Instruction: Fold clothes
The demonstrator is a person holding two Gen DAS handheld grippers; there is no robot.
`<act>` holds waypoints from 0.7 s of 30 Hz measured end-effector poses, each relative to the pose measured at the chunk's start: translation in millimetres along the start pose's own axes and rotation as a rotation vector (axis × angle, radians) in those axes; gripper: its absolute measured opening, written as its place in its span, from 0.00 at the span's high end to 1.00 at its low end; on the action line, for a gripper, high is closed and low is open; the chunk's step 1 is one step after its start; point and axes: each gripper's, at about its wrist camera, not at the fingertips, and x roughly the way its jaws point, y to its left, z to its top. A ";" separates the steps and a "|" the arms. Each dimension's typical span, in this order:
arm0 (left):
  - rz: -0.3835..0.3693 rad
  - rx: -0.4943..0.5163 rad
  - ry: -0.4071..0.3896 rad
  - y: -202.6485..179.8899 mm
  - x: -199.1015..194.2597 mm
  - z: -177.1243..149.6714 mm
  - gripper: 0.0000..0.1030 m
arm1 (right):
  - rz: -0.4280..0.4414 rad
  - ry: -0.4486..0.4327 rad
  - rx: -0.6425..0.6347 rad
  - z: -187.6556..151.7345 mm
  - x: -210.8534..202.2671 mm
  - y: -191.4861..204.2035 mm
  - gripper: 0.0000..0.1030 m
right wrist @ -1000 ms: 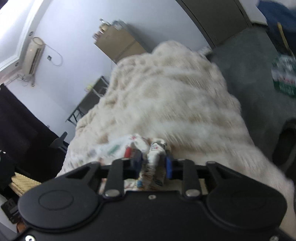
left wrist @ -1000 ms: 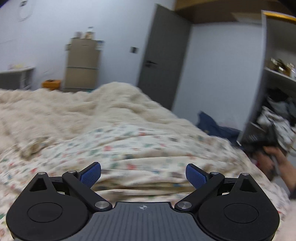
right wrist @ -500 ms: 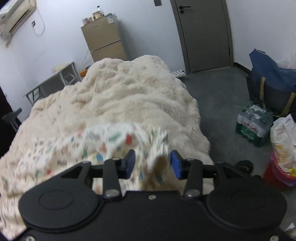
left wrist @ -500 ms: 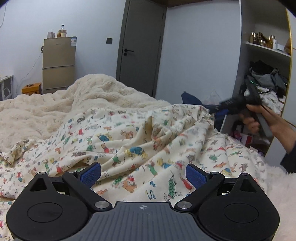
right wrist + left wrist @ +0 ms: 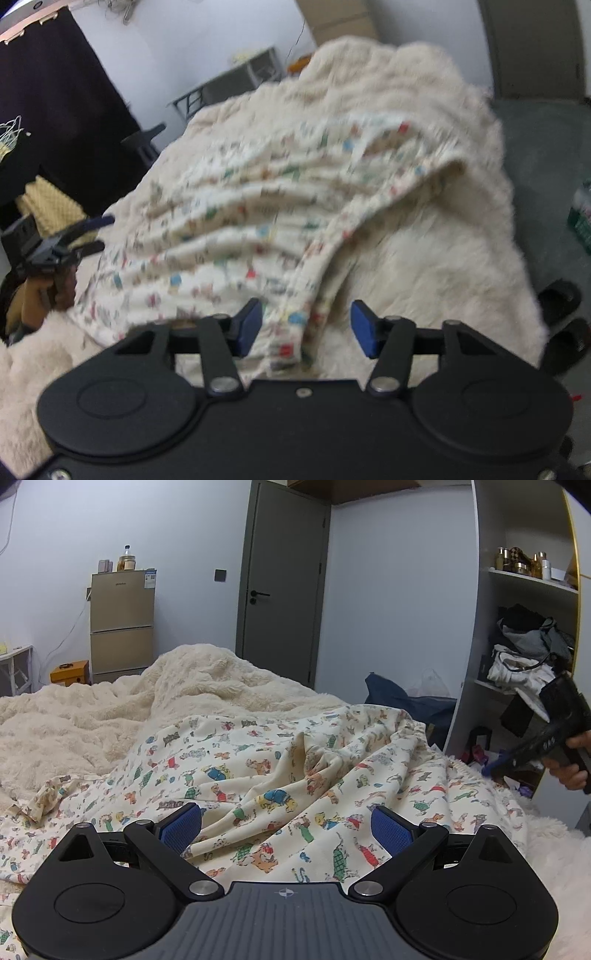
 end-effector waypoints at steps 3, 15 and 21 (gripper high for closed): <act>-0.002 -0.014 0.002 3.6 1.9 -1.2 0.06 | 0.043 0.013 -0.025 -10.5 -3.4 2.0 0.78; -0.039 -0.044 0.004 12.9 -3.6 1.3 0.06 | 0.094 -0.104 -0.525 -68.3 -125.3 42.3 0.81; -0.011 -0.050 -0.007 28.5 -12.4 6.7 0.06 | 0.051 -0.057 -0.502 -66.0 -117.1 36.0 0.64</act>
